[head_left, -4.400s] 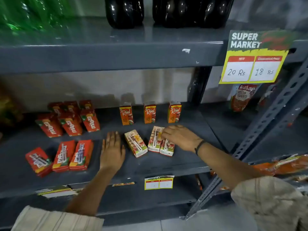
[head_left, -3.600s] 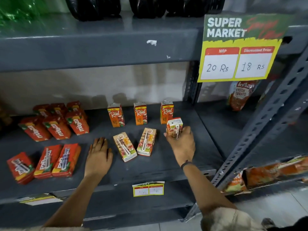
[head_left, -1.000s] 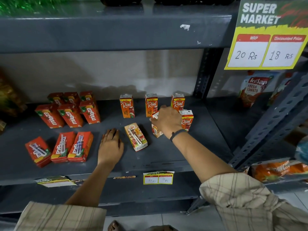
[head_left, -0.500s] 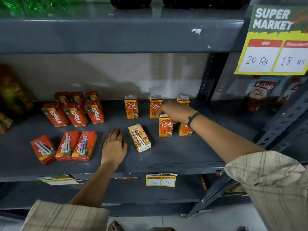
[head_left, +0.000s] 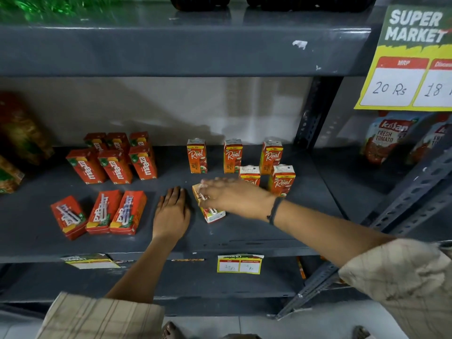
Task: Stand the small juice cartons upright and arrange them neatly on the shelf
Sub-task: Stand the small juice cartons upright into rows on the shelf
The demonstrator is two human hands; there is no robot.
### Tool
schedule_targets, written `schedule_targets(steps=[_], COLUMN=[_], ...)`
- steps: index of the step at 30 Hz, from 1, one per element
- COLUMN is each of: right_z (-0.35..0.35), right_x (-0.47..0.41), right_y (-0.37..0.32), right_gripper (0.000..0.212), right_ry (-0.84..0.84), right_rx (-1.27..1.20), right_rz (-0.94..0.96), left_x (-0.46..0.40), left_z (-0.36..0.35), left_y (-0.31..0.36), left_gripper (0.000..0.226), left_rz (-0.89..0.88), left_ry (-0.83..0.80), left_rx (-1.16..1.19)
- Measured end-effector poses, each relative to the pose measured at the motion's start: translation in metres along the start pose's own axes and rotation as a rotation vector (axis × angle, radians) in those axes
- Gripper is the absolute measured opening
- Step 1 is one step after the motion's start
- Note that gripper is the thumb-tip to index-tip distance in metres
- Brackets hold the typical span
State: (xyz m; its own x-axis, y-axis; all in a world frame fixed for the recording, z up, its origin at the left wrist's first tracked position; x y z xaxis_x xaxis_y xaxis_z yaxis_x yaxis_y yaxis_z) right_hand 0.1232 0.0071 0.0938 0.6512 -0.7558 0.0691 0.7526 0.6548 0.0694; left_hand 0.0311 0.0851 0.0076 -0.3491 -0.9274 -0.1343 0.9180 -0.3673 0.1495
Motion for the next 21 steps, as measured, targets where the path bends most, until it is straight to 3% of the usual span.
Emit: schedule_targets(steps=[5,9,11,14,16,21], right_z=[-0.048,-0.035,-0.013,0.016,0.019,0.017], right_x=[-0.011,-0.019,-0.024,-0.019,-0.01,-0.009], right_y=[-0.016,-0.014,-0.001,0.043,0.059,0.058], right_gripper=[0.043,0.038,0.046,0.05,0.049,0.054], right_ry=[-0.115,0.013,0.152,0.403,0.511,0.494], right_rx=[0.146,0.149,0.045,-0.292,-0.45,-0.424], right_rz=[0.161,0.157,0.004,-0.463,-0.678,-0.776], left_x=[0.0,0.0,0.0,0.0,0.0,0.0], left_z=[-0.003,-0.002,-0.001,-0.001,-0.001,0.0], left_y=[0.0,0.0,0.0,0.0,0.0,0.0], left_gripper=[0.054,0.053,0.052,0.051,0.051,0.051], left_rz=[-0.004,-0.004,-0.003,-0.009,-0.007,-0.003], left_ry=[-0.02,-0.016,-0.005,0.003,0.006,0.006], left_rx=[-0.036,-0.029,-0.015,-0.022,-0.028,-0.027])
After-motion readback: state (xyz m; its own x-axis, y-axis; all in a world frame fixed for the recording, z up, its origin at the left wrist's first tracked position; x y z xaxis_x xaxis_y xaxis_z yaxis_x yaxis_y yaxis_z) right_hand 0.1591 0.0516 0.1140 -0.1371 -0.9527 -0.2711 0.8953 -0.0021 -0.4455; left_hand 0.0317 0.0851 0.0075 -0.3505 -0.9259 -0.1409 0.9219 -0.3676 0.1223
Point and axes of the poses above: each hand's wrist, its own x-axis away from the middle knuckle, its own z-axis out of the back of the hand, y = z × x, the point moved 9 cm from there along -x, towards the middle knuckle, and after that the axes turned 11 degrees about -x, right-handed, at the moved point
